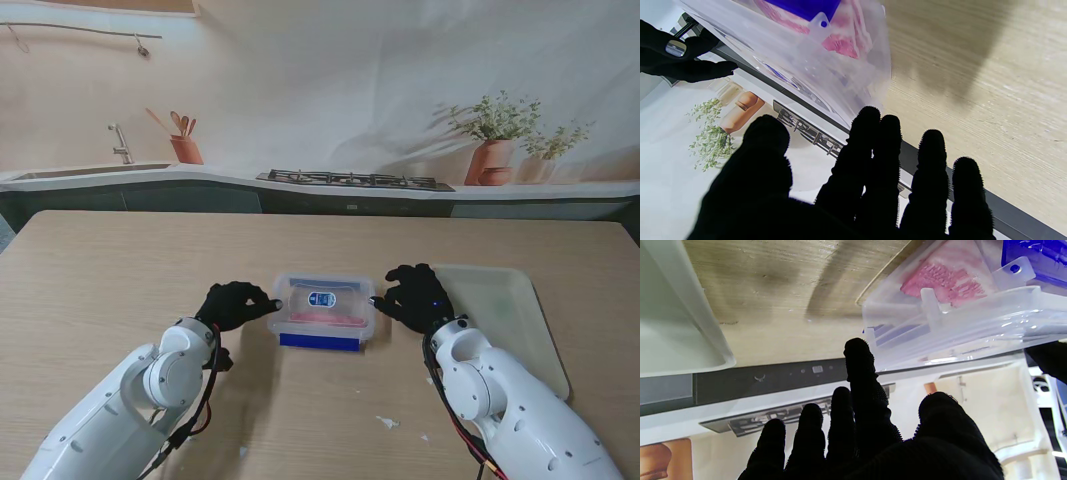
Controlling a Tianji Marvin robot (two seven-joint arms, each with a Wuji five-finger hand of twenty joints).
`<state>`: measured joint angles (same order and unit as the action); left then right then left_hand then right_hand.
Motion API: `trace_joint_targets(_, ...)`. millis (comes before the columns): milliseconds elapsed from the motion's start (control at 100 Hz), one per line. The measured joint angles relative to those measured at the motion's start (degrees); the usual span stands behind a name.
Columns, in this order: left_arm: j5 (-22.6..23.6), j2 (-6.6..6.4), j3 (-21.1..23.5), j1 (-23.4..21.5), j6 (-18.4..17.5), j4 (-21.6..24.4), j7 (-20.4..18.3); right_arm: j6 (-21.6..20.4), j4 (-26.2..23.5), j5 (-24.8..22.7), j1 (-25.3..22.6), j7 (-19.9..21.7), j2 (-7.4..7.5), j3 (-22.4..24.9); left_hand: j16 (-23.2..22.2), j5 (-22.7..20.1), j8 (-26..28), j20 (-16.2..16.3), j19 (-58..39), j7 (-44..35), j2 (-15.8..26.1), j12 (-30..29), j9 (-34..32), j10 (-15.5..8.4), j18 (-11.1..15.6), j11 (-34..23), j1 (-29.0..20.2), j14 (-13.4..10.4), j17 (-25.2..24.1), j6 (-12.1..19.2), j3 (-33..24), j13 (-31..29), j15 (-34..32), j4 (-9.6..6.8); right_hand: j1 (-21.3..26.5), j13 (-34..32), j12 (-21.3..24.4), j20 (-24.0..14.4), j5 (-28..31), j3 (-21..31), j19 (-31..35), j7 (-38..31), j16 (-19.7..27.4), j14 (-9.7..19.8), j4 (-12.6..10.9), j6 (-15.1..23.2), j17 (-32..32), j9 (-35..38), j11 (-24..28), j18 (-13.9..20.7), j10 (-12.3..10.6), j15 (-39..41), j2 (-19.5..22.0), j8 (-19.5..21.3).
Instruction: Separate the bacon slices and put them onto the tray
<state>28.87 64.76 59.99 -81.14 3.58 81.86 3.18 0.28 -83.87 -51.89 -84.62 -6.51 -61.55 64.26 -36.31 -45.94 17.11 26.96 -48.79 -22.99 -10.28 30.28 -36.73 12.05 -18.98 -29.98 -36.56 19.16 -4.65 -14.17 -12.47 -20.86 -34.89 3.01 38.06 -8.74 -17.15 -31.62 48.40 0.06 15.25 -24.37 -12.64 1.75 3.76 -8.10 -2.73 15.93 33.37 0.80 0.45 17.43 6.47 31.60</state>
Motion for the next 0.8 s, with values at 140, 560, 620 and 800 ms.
trace_joint_targets(140, -0.96, 0.0, -0.07, 0.0, 0.22, -0.01, -0.3, 0.0, 0.28, 0.92, 0.46, 0.65, 0.0, -0.62, 0.0, 0.0, -0.11, 0.0, 0.67, 0.23, 0.0, -0.09, 0.01, 0.5, -0.03, 0.07, -0.03, 0.0, 0.0, -0.65, 0.0, 0.0, 0.24, 0.0, 0.63, 0.0, 0.01, 0.06, 0.59, -0.07, -0.01, 0.13, 0.0, 0.0, 0.0, -0.33, 0.0, 0.0, -0.01, 0.0, 0.0, 0.0, 0.69, 0.0)
trace_joint_targets(560, -2.44, -0.2, -1.18, 1.4, 1.0, -0.54, -1.7, -0.47, 0.44, 4.6, 1.34, 2.76, -0.05, -2.15, 0.0, 0.01, -0.05, 0.01, 2.26, 0.67, 0.01, -0.81, 1.03, 2.54, -0.19, 0.4, -0.05, 0.0, -0.02, -3.47, 0.0, 0.0, 1.03, 0.0, 1.4, 0.0, -0.03, 0.08, 1.37, -0.64, -0.01, -0.16, -0.01, -0.01, 0.0, -2.58, 0.0, 1.67, 0.01, 0.0, 0.01, 0.03, 0.79, -0.57)
trace_joint_targets(620, -2.47, -0.21, -1.18, 1.42, 1.0, -0.54, -1.75, -0.67, 0.62, 4.54, 1.47, 2.77, -0.06, -2.25, 0.0, 0.01, -0.05, 0.01, 2.34, 0.67, 0.02, -0.83, 1.08, 2.56, -0.2, 0.41, -1.35, 0.0, -0.02, -3.52, 0.0, 0.0, 1.03, 0.0, 1.4, 0.0, -0.03, 0.08, 1.66, -0.64, -0.01, -0.16, -0.01, -0.01, 0.0, -2.98, 0.0, 1.67, 0.01, 0.0, 0.01, 0.03, 0.79, -0.59)
trace_joint_targets(800, -3.03, -0.25, -1.13, 1.4, 0.91, -0.45, -2.12, -0.83, 0.78, 5.09, 1.67, 2.83, -0.08, -2.42, 0.0, 0.03, -0.5, 0.01, 4.59, 1.25, 0.52, -1.33, 1.54, 3.2, -0.28, 0.56, -1.46, -0.08, -0.02, -4.31, 0.0, 0.0, 1.2, 0.0, 2.07, 0.0, -0.03, 0.08, 2.16, -0.67, -0.01, -0.25, -0.03, -0.01, 0.0, -3.5, 0.0, 1.68, 0.01, 0.0, 0.01, 0.04, 1.46, -0.69)
